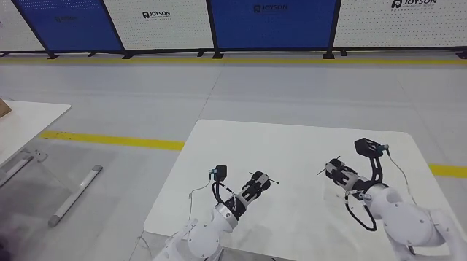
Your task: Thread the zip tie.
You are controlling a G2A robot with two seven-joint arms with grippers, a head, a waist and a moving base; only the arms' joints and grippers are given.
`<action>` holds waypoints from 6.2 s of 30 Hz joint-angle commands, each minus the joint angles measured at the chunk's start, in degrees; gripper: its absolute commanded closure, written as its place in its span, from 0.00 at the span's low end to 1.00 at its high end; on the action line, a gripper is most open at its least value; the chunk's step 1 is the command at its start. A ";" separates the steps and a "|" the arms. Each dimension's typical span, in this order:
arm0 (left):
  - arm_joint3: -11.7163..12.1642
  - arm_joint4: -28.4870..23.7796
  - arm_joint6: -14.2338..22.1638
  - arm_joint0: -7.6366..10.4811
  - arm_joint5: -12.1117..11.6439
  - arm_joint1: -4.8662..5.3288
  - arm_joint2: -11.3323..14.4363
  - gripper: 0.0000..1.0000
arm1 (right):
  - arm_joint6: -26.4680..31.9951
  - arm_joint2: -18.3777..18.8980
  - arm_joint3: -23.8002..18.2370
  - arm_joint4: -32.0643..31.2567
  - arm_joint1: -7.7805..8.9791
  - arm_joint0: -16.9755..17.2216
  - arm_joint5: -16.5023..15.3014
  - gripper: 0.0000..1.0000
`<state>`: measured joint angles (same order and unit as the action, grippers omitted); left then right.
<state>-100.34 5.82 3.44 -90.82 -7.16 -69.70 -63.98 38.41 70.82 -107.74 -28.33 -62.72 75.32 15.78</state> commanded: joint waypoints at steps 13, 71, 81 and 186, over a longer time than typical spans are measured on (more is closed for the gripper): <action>0.33 4.79 -1.99 1.49 0.12 -0.16 1.14 1.00 | -13.71 -2.13 -1.30 0.93 -1.10 3.16 1.35 1.00; 2.96 5.26 -7.94 6.06 2.87 -1.98 5.82 1.00 | -21.54 -3.90 1.12 5.61 -2.11 7.33 -5.55 1.00; 2.96 5.26 -7.94 6.06 2.87 -1.98 5.82 1.00 | -21.14 -4.77 2.08 6.88 -2.40 6.88 -5.88 1.00; 2.96 5.26 -7.94 6.06 2.87 -1.98 5.82 1.00 | -30.94 -8.97 3.49 6.63 -7.76 9.61 -7.84 1.00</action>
<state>-97.38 11.08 -4.49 -84.76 -4.29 -71.68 -58.17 7.50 61.79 -104.22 -21.64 -70.45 84.87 7.94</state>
